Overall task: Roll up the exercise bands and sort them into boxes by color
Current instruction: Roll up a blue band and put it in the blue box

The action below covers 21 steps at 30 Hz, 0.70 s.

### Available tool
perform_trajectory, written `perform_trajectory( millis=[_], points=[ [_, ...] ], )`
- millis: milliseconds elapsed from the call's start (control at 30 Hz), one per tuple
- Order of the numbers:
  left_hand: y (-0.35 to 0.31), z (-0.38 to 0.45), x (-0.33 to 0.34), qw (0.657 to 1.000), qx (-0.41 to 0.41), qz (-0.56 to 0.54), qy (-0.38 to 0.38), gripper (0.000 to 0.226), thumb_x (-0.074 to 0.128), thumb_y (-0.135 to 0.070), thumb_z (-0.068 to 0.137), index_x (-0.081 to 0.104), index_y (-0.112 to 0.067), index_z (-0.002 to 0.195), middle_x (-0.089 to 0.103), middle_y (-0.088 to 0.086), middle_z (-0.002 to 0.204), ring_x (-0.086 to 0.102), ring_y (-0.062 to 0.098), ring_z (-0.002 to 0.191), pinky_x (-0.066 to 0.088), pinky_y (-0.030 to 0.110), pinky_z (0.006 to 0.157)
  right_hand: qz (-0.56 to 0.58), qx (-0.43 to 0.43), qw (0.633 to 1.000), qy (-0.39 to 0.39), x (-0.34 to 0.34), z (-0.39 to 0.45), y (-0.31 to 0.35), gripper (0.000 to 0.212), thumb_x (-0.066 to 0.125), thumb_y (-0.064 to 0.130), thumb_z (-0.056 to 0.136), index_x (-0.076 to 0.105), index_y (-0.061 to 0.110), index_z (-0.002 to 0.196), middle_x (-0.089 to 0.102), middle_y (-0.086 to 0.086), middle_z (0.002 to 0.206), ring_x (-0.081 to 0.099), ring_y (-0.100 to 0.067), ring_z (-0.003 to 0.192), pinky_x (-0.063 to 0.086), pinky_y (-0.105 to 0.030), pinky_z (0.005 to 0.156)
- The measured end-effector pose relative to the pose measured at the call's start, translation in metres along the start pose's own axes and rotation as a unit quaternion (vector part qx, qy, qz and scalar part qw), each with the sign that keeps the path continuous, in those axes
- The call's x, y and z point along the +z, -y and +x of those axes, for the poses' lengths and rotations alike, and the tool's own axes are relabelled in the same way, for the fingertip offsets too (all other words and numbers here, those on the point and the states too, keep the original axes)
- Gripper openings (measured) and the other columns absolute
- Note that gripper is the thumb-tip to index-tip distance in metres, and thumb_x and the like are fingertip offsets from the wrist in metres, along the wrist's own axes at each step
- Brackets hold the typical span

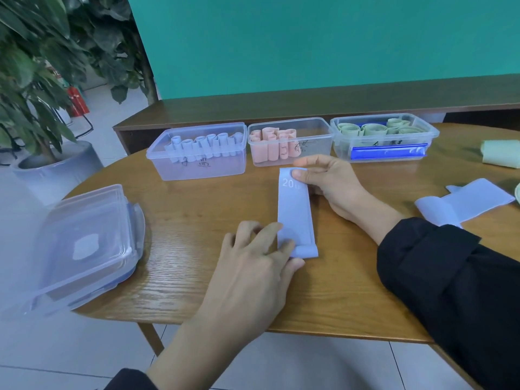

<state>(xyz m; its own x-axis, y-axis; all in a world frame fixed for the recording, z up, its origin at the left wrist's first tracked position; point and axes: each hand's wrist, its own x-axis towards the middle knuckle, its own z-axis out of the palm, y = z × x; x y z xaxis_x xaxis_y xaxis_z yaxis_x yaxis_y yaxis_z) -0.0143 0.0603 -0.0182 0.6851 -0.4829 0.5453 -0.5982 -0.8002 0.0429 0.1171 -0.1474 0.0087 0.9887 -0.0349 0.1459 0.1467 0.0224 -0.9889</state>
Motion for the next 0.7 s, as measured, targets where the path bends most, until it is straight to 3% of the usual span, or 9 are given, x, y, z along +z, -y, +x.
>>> perform_trajectory(
  millis=[167,300,467,567,700],
  points=[
    [0.002,0.012,0.004,0.998,0.000,0.050,0.038,0.046,0.036,-0.050,0.102,0.072,-0.021,0.108,0.063,-0.004,0.133,0.056,0.026,0.115,0.053,0.044,0.079,-0.010,0.002,1.000,0.008,0.001,-0.001,0.000,0.017,0.079,0.007,0.084,0.073,0.016,0.096,0.078,-0.013,0.093,0.073,-0.020,0.085,0.054,-0.031,0.077],
    [0.003,0.015,0.007,0.996,-0.005,0.047,0.070,0.060,0.031,-0.055,0.102,0.066,-0.014,0.128,0.058,0.001,0.145,0.049,0.022,0.138,0.051,0.041,0.096,-0.013,0.004,1.000,0.016,0.000,0.000,0.000,0.017,0.079,0.006,0.084,0.073,0.015,0.097,0.078,-0.011,0.093,0.074,-0.018,0.084,0.057,-0.026,0.075],
    [-0.005,0.026,0.005,0.986,-0.080,-0.004,0.146,0.076,0.009,-0.059,0.101,0.039,-0.013,0.154,0.029,0.000,0.165,0.017,0.017,0.155,0.023,0.043,0.123,-0.025,0.004,1.000,0.018,0.001,0.000,-0.001,0.018,0.078,0.007,0.085,0.073,0.013,0.101,0.078,-0.011,0.095,0.074,-0.020,0.087,0.058,-0.030,0.080],
    [-0.004,0.039,0.008,0.976,-0.122,-0.017,0.179,0.069,0.011,-0.055,0.106,0.026,-0.014,0.159,0.014,-0.001,0.170,0.003,0.015,0.157,0.009,0.043,0.126,-0.017,0.007,1.000,0.016,0.001,0.000,-0.001,0.020,0.078,0.007,0.084,0.073,0.010,0.103,0.077,-0.014,0.096,0.074,-0.020,0.086,0.058,-0.031,0.080],
    [-0.005,0.057,0.016,0.958,-0.176,0.005,0.225,0.070,0.007,-0.053,0.106,0.015,-0.009,0.161,0.001,0.003,0.171,-0.013,0.019,0.156,-0.003,0.046,0.127,-0.025,0.010,0.999,0.023,0.000,-0.003,0.001,0.020,0.078,0.009,0.085,0.073,0.009,0.105,0.078,-0.011,0.096,0.074,-0.017,0.085,0.057,-0.023,0.070]
  ],
)
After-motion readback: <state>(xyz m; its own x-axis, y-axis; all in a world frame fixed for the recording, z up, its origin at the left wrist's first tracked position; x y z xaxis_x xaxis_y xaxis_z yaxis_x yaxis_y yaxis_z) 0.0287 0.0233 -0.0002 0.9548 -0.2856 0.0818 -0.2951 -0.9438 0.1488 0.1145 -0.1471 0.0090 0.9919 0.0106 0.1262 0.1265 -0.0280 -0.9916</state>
